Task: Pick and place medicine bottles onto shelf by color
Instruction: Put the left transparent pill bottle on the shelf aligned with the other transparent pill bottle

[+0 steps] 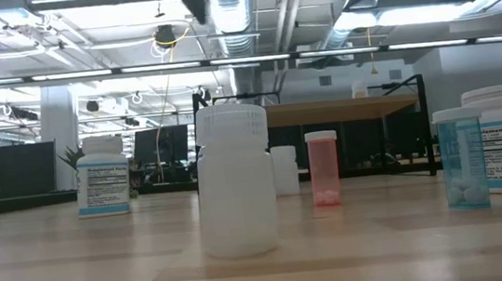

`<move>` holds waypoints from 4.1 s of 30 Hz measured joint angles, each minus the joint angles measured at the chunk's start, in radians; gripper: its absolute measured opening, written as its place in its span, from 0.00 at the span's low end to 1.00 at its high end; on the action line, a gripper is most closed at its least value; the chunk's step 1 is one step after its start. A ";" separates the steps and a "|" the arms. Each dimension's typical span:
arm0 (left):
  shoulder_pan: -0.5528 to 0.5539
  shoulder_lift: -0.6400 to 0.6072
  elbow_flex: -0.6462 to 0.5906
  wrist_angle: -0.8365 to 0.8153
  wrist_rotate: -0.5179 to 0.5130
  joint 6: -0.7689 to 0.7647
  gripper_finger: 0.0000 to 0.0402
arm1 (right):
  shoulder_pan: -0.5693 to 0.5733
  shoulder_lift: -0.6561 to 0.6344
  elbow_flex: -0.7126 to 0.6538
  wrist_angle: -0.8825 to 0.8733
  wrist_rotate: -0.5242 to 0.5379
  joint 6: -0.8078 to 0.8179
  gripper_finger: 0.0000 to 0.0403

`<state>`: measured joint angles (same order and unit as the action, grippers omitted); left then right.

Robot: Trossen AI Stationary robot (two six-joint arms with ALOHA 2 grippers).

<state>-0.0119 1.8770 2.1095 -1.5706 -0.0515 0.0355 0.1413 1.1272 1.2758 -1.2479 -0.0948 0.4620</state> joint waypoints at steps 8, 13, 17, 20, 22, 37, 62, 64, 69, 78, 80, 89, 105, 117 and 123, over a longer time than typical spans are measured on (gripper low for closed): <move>-0.037 -0.304 -0.418 0.089 -0.091 -0.119 0.41 | -0.011 0.163 0.000 0.164 0.033 -0.150 0.31; -0.049 -0.528 -0.668 0.262 -0.088 -0.199 0.41 | -0.048 0.259 0.000 0.261 0.046 -0.188 0.32; -0.058 -0.692 -0.805 0.348 -0.094 -0.274 0.41 | -0.078 0.330 0.000 0.322 0.045 -0.242 0.38; -0.067 -0.793 -0.875 0.371 -0.118 -0.321 0.41 | -0.104 0.379 0.000 0.360 0.044 -0.280 0.46; -0.068 -0.849 -0.909 0.378 -0.137 -0.349 0.41 | -0.122 0.411 0.008 0.386 0.044 -0.300 0.53; -0.067 -1.125 -1.115 0.485 -0.194 -0.344 0.41 | -0.207 0.697 0.166 0.413 0.045 -0.437 0.82; -0.067 -1.232 -1.229 0.553 -0.281 -0.338 0.41 | -0.209 0.875 0.209 0.512 0.045 -0.444 0.79; -0.067 -1.232 -1.229 0.553 -0.281 -0.344 0.41 | -0.209 0.874 0.210 0.532 0.045 -0.444 0.77; -0.067 -1.229 -1.229 0.561 -0.285 -0.344 0.41 | -0.209 0.875 0.210 0.529 0.045 -0.444 0.71; -0.067 -1.227 -1.229 0.596 -0.287 -0.336 0.41 | -0.209 0.875 0.210 0.528 0.045 -0.414 0.53; -0.067 -1.227 -1.229 0.596 -0.287 -0.338 0.41 | -0.210 0.875 0.210 0.524 0.045 -0.402 0.47; -0.067 -1.227 -1.229 0.596 -0.288 -0.342 0.41 | -0.210 0.811 0.264 0.376 0.012 -0.281 0.29; -0.067 -1.227 -1.229 0.602 -0.297 -0.340 0.41 | -0.428 0.465 0.388 0.006 0.208 -0.192 0.31; -0.067 -1.227 -1.229 0.612 -0.302 -0.344 0.41 | -0.706 0.457 0.387 -0.085 0.228 -0.257 0.31; -0.067 -1.227 -1.229 0.670 -0.304 -0.354 0.41 | -0.819 0.466 0.385 -0.085 0.187 -0.253 0.31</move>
<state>-0.0788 0.6501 0.8806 -0.9006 -0.3553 -0.3187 -0.6772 1.5927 1.6610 -1.3328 0.0917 0.2088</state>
